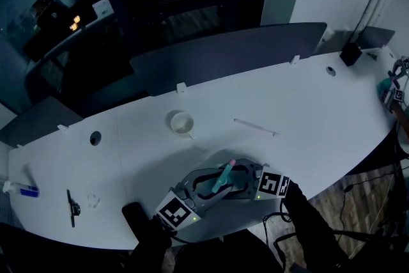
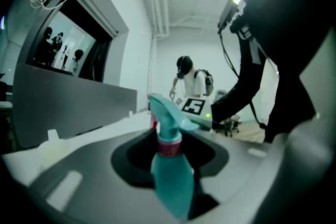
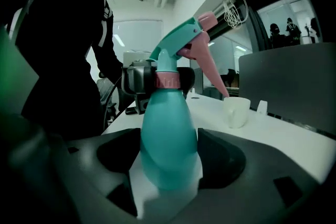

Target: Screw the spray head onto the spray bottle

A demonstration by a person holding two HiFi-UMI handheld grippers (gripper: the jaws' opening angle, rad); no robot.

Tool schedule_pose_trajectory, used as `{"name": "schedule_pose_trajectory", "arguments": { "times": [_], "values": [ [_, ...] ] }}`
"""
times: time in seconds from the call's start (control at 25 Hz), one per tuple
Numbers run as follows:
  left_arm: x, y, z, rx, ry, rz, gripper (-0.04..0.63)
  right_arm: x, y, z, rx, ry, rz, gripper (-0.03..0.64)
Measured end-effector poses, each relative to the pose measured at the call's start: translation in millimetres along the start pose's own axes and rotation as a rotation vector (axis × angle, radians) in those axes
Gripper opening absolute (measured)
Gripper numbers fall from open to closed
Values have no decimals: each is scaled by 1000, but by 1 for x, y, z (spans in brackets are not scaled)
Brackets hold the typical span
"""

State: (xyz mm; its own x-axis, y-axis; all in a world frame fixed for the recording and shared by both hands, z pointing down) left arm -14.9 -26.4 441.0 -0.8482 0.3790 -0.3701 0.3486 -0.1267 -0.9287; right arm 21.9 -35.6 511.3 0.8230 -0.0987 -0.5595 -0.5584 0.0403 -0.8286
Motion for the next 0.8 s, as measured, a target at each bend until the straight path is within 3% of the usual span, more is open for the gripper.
{"name": "schedule_pose_trajectory", "arguments": {
  "times": [0.08, 0.16, 0.28, 0.44, 0.64, 0.8],
  "values": [
    [1, -3, 1, 0, 25, 10, 152, 0, 1, 1, -52, -56, -14, 344],
    [3, 0, 1, 18, 98, 2, 152, 4, -1, 3, -138, -173, -46, 344],
    [3, 1, 5, 67, 258, -7, 152, 14, -3, 10, -247, -410, -79, 344],
    [0, 3, 12, 123, 479, -1, 152, 15, 1, 23, -297, -693, -37, 344],
    [-5, 5, 15, 178, 634, -19, 152, -5, 4, 16, -334, -801, -13, 344],
    [-4, 4, 16, 230, 639, -52, 152, -9, 8, 6, -336, -826, -57, 343]
  ]
}}
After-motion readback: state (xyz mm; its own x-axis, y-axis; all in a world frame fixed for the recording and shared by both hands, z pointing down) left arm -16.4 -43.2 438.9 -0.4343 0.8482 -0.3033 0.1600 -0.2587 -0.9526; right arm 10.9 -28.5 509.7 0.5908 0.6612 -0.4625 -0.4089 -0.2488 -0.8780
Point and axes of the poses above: the fingertips, and each gripper's own axes: x backward along the fingers, z to its left, y out of its top, the point moved 4 cm from there along x, backward along the fingers, and after that the axes turned 13 degrees about z, right-handed, at the moved point
